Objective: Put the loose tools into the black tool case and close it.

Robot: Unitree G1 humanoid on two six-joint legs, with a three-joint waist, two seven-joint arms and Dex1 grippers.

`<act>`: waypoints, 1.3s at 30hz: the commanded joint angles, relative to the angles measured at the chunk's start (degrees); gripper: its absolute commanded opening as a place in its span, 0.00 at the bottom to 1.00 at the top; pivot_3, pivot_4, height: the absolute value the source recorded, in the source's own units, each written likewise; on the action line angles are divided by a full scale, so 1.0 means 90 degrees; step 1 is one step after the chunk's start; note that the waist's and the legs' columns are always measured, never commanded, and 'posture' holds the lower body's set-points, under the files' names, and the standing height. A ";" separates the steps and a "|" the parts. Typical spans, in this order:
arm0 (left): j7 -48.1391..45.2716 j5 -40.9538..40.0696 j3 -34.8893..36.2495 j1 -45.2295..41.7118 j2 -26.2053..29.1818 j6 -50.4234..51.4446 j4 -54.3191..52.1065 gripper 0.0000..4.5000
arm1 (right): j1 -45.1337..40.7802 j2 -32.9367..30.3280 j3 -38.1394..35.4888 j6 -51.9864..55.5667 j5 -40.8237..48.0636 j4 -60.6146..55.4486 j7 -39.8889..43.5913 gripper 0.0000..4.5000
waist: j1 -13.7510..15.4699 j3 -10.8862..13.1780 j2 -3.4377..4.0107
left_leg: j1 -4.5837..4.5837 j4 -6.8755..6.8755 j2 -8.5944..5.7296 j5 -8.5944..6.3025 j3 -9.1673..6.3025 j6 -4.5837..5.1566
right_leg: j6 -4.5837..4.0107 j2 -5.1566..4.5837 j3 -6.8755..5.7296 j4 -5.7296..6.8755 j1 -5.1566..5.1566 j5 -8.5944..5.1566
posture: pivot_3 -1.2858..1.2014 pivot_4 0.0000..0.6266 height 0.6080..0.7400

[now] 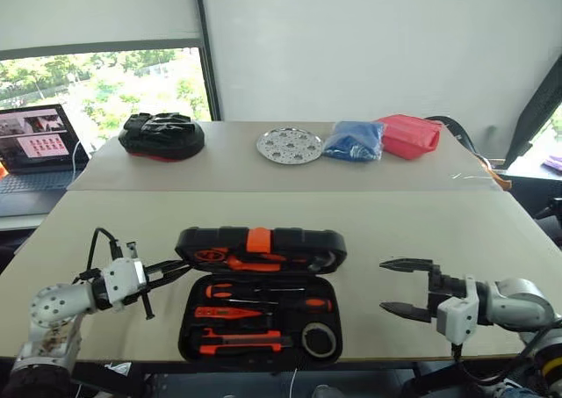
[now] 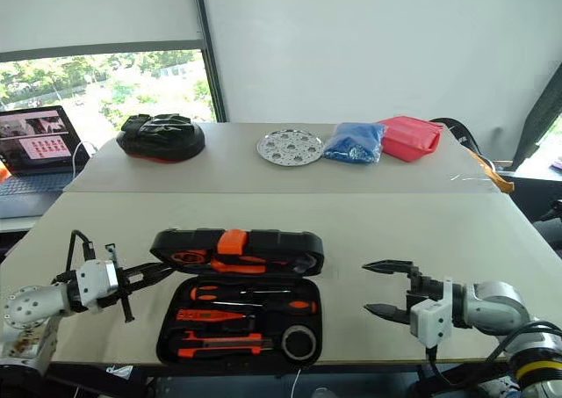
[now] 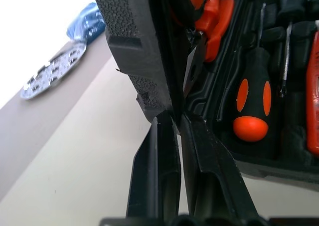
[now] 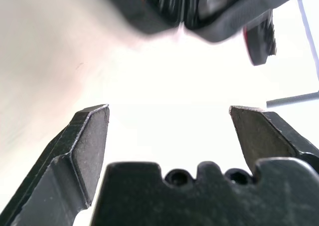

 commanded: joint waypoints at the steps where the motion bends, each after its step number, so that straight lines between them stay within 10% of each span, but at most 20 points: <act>1: -0.0121 -0.0018 0.0099 0.0038 0.0040 -0.0046 0.0093 0.00 | 0.0093 -0.0160 -0.0021 0.0085 0.0340 -0.0145 -0.0191 0.99 | -0.0022 0.0001 -0.0001 | 0.0012 -0.0008 0.0000 0.0000 0.0004 0.0000 | -0.0001 0.0000 0.0005 -0.0001 0.0012 -0.0005 | 0.52 0.24 1.00; 7: -0.0334 0.0069 -0.0263 -0.0006 -0.0173 -0.0371 -0.0320 0.00 | 0.0024 -0.0080 0.0008 0.0047 0.0049 -0.0166 -0.0432 0.99 | 0.0049 0.0002 -0.0005 | 0.0076 -0.0026 -0.0007 0.0000 0.0021 -0.0001 | 0.0017 -0.0004 0.0036 -0.0005 0.0062 -0.0024 | 0.52 0.24 1.00; 20: -0.0339 -0.0257 0.0185 0.0633 0.0035 0.0278 -0.0725 0.99 | 0.0119 -0.0210 0.0043 -0.0027 -0.0084 -0.0097 -0.0754 1.00 | 0.0188 0.0004 -0.0009 | 0.0041 -0.0026 -0.0005 -0.0016 0.0030 0.0023 | 0.0046 -0.0026 0.0045 -0.0056 0.0055 -0.0022 | 0.52 0.24 1.00; 27: -0.0584 -0.0679 0.0813 0.1204 0.0858 0.1941 -0.0570 0.99 | 0.0566 -0.0572 0.0593 0.0609 0.1115 -0.0744 -0.0240 1.00 | 0.0164 0.0005 -0.0011 | 0.0045 -0.0030 0.0000 -0.0020 0.0031 0.0030 | 0.0043 -0.0022 0.0047 -0.0056 0.0054 -0.0023 | 0.52 0.24 1.00; 32: -0.0873 -0.0538 0.0887 0.1164 0.1008 0.2016 -0.0367 1.00 | 0.1271 -0.0967 0.1040 0.2725 0.2606 -0.2462 0.0729 0.71 | 0.0195 0.0006 -0.0012 | 0.0044 -0.0030 0.0000 -0.0020 0.0031 0.0030 | 0.0044 -0.0023 0.0047 -0.0058 0.0054 -0.0024 | 0.52 0.24 1.00; 39: -0.1079 -0.0190 0.0322 0.1252 0.0765 0.1894 -0.0995 0.45 | 0.1491 -0.0658 0.1053 0.4793 0.2586 -0.4036 0.0919 0.17 | 0.0215 0.0007 -0.0019 | 0.0035 -0.0030 0.0003 -0.0020 0.0032 0.0029 | 0.0044 -0.0021 0.0044 -0.0060 0.0045 -0.0024 | 0.52 0.24 1.00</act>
